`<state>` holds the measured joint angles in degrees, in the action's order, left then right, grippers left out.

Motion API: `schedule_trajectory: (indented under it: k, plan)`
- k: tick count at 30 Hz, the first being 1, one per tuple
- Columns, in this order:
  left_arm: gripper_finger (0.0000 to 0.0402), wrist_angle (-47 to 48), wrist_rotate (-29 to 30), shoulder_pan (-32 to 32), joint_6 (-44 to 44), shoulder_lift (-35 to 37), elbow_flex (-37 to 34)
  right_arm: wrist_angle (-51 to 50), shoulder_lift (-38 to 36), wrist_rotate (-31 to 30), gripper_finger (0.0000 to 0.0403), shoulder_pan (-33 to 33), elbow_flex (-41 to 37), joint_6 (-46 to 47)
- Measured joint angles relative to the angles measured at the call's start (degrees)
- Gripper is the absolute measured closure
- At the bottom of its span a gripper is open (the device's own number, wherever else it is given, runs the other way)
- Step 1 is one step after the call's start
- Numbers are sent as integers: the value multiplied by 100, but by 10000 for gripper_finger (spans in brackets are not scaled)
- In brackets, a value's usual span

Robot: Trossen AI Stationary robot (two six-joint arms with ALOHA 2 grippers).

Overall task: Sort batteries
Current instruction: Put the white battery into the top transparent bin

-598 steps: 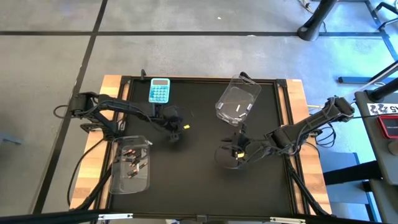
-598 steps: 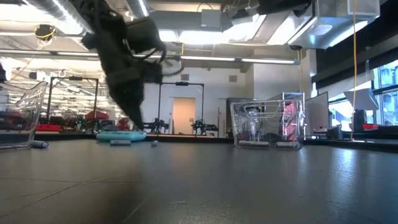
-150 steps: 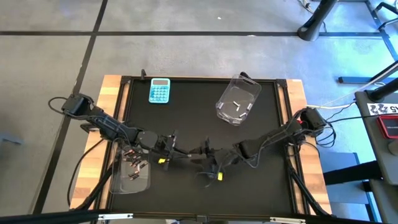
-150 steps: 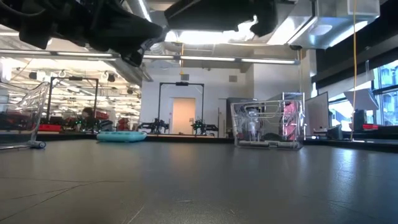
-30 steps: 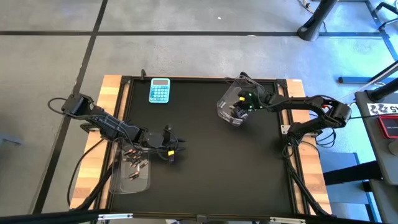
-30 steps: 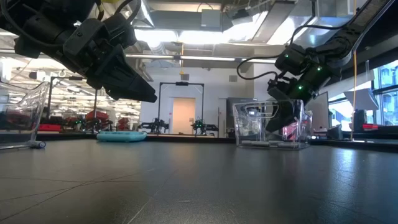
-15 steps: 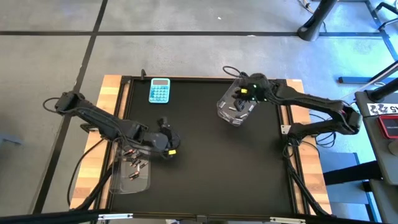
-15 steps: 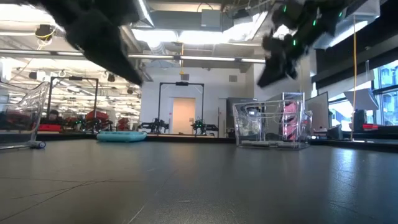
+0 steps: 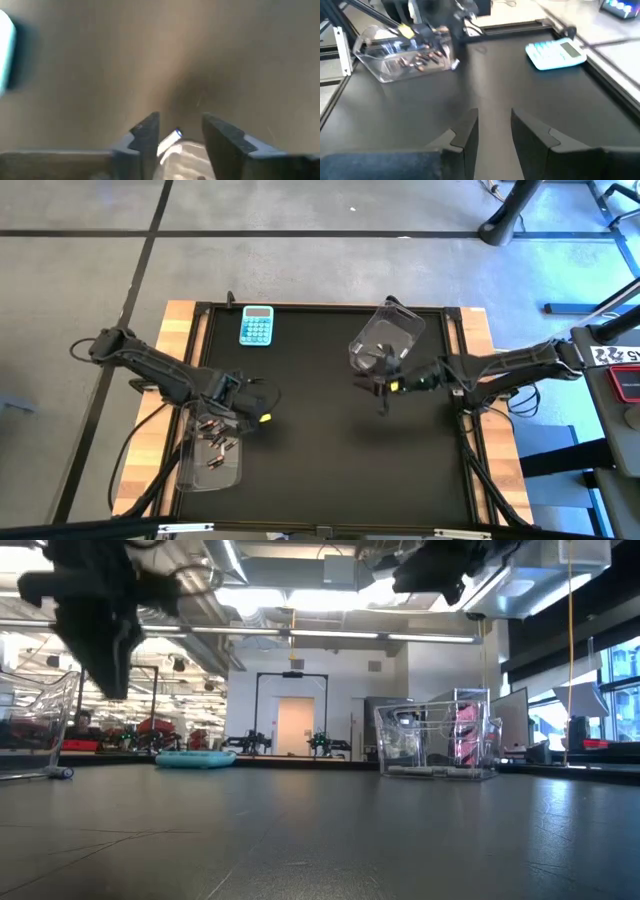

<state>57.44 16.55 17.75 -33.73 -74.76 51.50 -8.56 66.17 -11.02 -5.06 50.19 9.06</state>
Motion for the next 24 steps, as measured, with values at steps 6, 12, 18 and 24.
schedule_trajectory:
  k: [6, 12, 18, 24]
  plan:
    - [187, -1150, -196, -299, 83, -3, -668, 115, 9, -672, 288, -769, 0, 0]
    - [169, -819, -203, -493, -519, -204, -889, 115, 9, -941, 288, -1014, 0, -26]
    - [194, -724, -1254, -473, -1037, -285, -886, 119, 9, -953, 288, -995, 0, -26]
    - [207, -746, -1896, -288, -1252, -276, -800, 120, 9, -953, 288, -995, 0, -28]
